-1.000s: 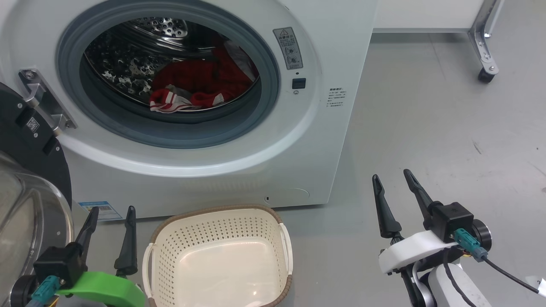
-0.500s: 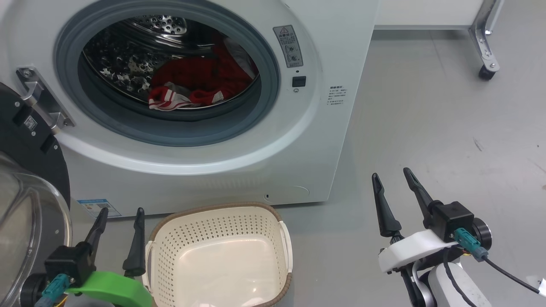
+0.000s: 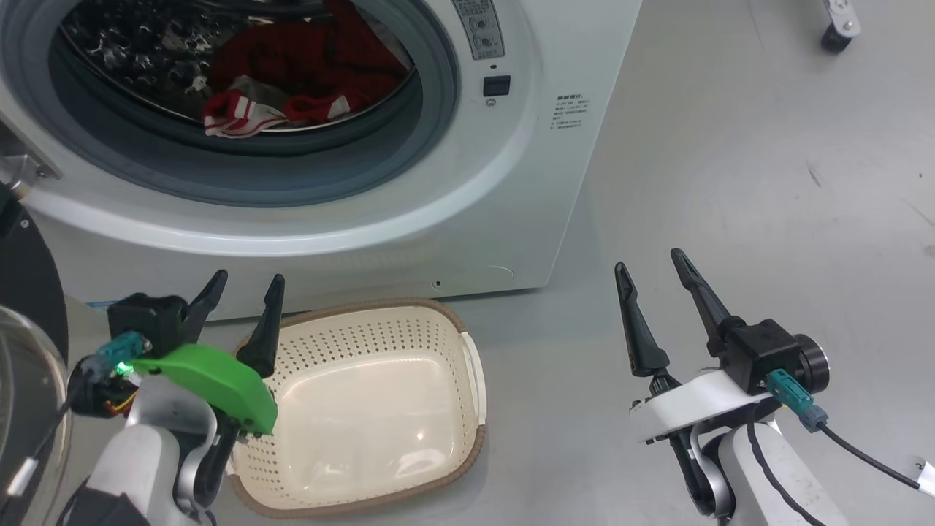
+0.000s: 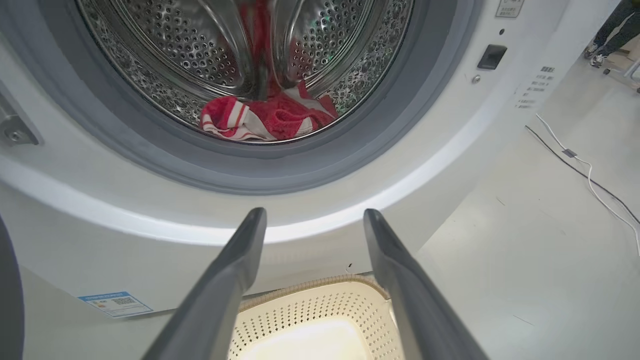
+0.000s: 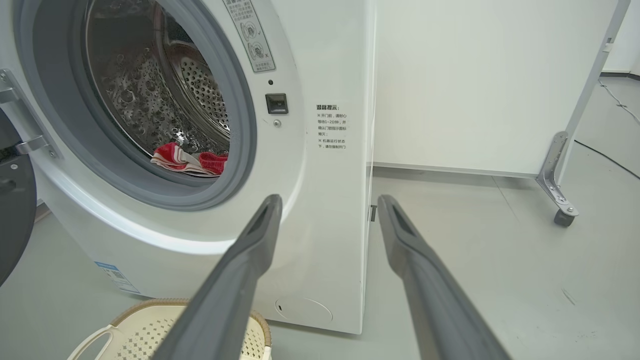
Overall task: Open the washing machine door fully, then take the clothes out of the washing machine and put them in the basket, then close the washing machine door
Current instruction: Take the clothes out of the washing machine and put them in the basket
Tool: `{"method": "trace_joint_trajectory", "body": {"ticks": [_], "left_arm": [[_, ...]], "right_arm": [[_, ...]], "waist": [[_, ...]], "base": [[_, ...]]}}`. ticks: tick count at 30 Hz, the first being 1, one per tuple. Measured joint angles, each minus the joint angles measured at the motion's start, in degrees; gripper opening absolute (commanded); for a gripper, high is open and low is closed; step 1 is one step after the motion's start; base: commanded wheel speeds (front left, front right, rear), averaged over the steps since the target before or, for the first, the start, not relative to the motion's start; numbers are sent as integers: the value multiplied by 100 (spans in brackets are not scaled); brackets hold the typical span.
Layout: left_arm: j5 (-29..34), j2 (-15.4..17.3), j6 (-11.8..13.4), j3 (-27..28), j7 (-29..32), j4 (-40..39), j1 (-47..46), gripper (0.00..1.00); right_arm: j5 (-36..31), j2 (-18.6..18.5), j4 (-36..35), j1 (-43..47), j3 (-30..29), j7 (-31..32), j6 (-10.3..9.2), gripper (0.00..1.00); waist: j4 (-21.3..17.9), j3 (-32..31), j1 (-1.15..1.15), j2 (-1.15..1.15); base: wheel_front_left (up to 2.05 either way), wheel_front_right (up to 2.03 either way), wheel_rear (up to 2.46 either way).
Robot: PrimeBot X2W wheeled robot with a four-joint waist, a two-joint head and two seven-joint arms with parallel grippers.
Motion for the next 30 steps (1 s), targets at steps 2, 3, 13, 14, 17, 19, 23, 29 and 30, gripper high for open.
{"method": "trace_joint_trajectory", "body": {"ticks": [2, 3, 13, 14, 17, 19, 23, 29, 30], "left_arm": [[-97, 2, -51, -11, 219, 175, -252, 100], [-135, 8, -60, -14, 338, 259, -384, 100], [-437, 394, -229, -9, 1305, 742, -1753, 100], [-455, 446, -248, 2, 1351, 759, -1903, 100], [-457, 597, -258, 34, 1484, 782, -2369, 100], [-457, 691, -277, 54, 1545, 783, -2677, 100], [-449, 862, -300, 153, 1580, 793, -3276, 100], [-375, 1076, -301, 213, 1579, 918, -4025, 100], [-370, 1104, -301, 219, 1579, 962, -4121, 100]], "right_arm": [[0, -1, -70, -81, 62, 0, -18, 100], [0, 0, -102, -116, 86, 0, -23, 100], [197, -4, -467, -470, 348, 0, -124, 100], [254, -4, -497, -503, 374, 0, -129, 100], [377, -7, -599, -592, 466, 0, -175, 100], [424, -7, -660, -661, 520, 0, -190, 100], [588, -10, -770, -841, 643, 0, -233, 100], [746, -10, -872, -1109, 828, 0, -326, 100], [776, -10, -879, -1137, 858, 0, -326, 100]], "waist": [[-54, 144, 0, 0], [-85, 220, 1, 0], [-430, 997, 1, 0], [-468, 1079, 1, 0], [-580, 1323, 2, 0], [-655, 1486, 1, 0], [-807, 1817, 1, 0], [-1052, 2275, 1, 0], [-1098, 2341, 1, 0]], "base": [[0, 0, 0], [0, 0, 0], [0, 0, 0], [0, 0, 0], [0, 0, 0], [0, 0, 0], [0, 0, 0], [0, 0, 0], [0, 0, 0]]}}
